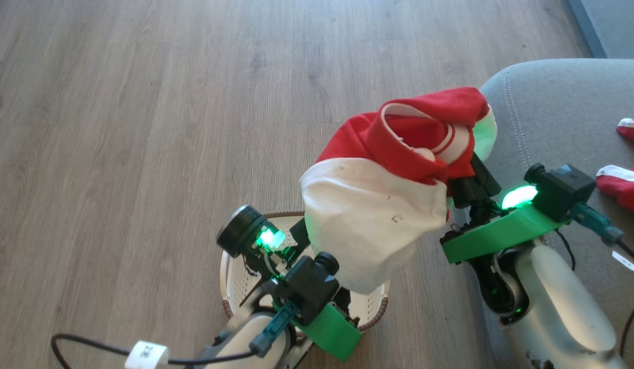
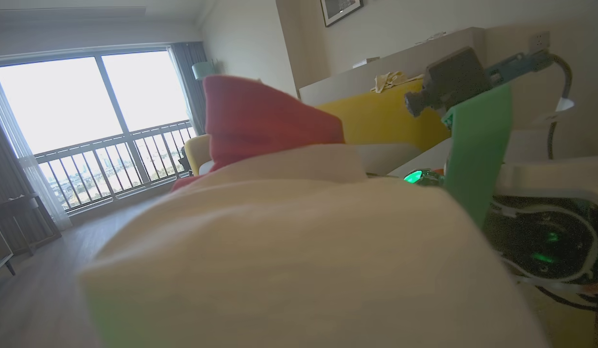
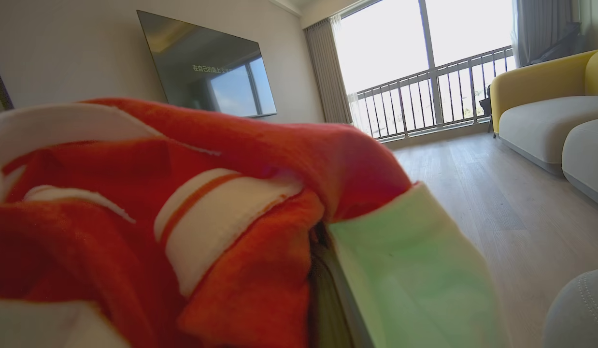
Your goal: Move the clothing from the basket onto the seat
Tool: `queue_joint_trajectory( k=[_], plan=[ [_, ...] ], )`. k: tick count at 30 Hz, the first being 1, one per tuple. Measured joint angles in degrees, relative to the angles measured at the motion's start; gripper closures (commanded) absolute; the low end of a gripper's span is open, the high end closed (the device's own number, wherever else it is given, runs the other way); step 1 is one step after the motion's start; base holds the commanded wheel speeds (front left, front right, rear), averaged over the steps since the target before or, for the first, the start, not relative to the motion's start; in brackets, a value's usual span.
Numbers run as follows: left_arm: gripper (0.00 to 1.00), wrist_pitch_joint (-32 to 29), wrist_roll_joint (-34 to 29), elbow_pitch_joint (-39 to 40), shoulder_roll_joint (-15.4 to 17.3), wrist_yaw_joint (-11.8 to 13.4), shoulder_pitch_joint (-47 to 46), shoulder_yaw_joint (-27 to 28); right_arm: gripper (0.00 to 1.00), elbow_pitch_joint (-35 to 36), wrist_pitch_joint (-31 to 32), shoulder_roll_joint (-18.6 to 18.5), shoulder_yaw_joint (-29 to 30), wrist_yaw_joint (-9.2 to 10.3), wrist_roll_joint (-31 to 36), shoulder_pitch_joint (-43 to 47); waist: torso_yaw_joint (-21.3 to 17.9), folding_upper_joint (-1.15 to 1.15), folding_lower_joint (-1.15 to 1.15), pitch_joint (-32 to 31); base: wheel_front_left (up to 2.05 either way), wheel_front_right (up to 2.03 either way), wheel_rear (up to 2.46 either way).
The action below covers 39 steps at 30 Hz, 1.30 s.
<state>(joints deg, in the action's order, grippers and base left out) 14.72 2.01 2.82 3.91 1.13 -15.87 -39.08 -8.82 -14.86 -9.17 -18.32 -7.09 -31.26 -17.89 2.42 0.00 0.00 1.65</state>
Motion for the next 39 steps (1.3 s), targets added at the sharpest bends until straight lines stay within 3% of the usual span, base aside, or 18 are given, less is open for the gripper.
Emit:
queue_joint_trajectory(
  k=[12,27,39],
  plan=[
    [0.0,0.0,-0.58,-5.82,-0.08,-0.96,1.04,0.13,1.0,0.93,0.0,-0.46,4.9,0.0,0.0,-0.21,0.22,0.0,0.0,0.13,0.0,0.0,0.0],
    [0.0,-0.01,0.02,-11.14,-0.08,-2.71,4.24,2.27,1.0,2.94,-0.01,-3.75,13.04,0.01,0.59,-2.47,0.21,0.0,0.0,-0.5,0.0,0.0,0.0],
    [0.0,-0.01,-0.07,-13.6,0.0,-4.48,8.19,3.47,1.0,3.77,-0.01,-3.88,15.22,0.01,1.03,-2.41,-0.28,0.0,0.0,-0.63,0.0,0.0,0.0]
  ],
)
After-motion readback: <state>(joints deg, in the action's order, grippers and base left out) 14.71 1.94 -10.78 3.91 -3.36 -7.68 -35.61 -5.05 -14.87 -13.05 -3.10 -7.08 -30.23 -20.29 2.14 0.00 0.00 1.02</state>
